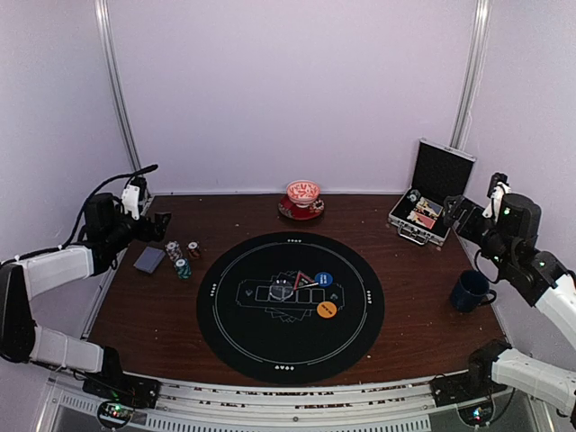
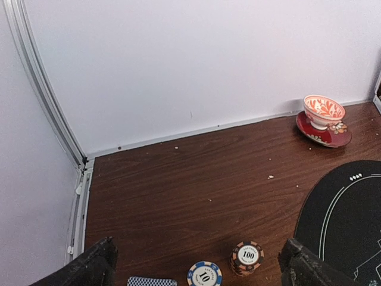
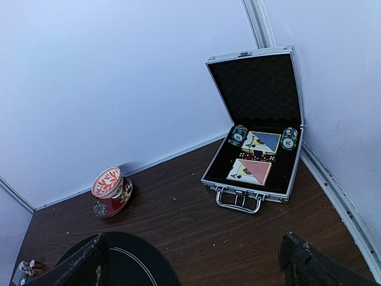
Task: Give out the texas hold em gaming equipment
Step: Pick up the dealer button from the poker table mat.
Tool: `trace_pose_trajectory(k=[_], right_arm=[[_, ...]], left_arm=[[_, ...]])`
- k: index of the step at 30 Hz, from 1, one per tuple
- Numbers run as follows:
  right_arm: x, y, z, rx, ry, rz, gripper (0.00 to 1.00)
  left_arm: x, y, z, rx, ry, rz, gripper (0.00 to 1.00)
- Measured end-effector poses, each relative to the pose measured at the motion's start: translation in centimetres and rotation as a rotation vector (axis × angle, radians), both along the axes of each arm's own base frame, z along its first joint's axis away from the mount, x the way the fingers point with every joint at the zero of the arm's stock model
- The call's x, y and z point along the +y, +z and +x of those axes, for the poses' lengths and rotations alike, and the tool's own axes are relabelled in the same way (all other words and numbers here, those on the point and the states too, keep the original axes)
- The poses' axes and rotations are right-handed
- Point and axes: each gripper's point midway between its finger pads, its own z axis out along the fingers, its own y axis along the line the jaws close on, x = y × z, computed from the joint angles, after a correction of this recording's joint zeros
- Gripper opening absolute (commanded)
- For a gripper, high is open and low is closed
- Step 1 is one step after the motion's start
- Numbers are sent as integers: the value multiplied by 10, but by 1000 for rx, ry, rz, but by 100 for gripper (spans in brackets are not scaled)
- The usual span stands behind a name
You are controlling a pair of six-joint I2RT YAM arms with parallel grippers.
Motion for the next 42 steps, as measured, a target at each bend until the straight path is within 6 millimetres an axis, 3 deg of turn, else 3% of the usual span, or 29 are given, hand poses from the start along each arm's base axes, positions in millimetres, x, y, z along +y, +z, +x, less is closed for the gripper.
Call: trace_pose_trajectory(k=[7, 15, 23, 28, 35, 42], right_arm=[[10, 3, 2, -24, 65, -3, 100], [31, -7, 5, -20, 183, -10, 100], [51, -37, 19, 80, 241, -34, 100], [75, -46, 18, 127, 265, -100, 100], [131, -46, 20, 172, 322, -233, 100], [120, -26, 9, 81, 298, -157, 100]], left_arm=[[-1, 15, 6, -67, 7, -36, 98], [-2, 25, 9, -111, 7, -52, 98], [-3, 23, 11, -111, 4, -53, 98], [-3, 23, 11, -110, 7, -52, 98], [-3, 23, 11, -109, 8, -51, 98], [-3, 18, 13, -98, 7, -51, 98]])
